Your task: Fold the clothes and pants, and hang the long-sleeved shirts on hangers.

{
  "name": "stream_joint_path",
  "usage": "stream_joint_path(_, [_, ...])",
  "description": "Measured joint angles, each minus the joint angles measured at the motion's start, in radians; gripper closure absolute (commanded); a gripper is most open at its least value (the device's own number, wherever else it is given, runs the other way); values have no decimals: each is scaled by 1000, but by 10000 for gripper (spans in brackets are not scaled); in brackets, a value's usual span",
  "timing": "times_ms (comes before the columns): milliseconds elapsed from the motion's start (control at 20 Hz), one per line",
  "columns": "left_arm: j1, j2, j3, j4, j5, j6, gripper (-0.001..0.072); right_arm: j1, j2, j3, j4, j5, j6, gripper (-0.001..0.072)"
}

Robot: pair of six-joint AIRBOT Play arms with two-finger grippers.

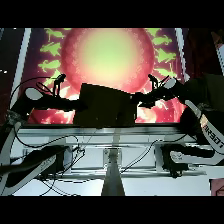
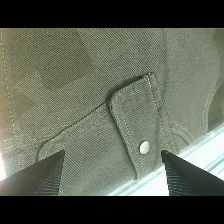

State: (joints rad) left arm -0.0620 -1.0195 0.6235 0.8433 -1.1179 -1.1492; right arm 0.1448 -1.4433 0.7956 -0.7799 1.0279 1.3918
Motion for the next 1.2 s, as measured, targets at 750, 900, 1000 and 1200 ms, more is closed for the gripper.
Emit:
stream_joint_path(750, [60, -7, 125, 80, 198, 76, 22, 22, -4, 369, 10, 67, -146, 665])
stream_joint_path(900, [98, 37, 215, 159, 202, 80, 22, -132, 132, 469, -227, 105, -18, 665])
stream_joint_path(1000, [116, 71, 249, 189, 209, 82, 22, -270, 239, 512, -377, 131, 77, 665])
stream_joint_path(1200, [132, 108, 276, 218, 217, 83, 22, -604, 450, 552, -620, 222, 295, 665])
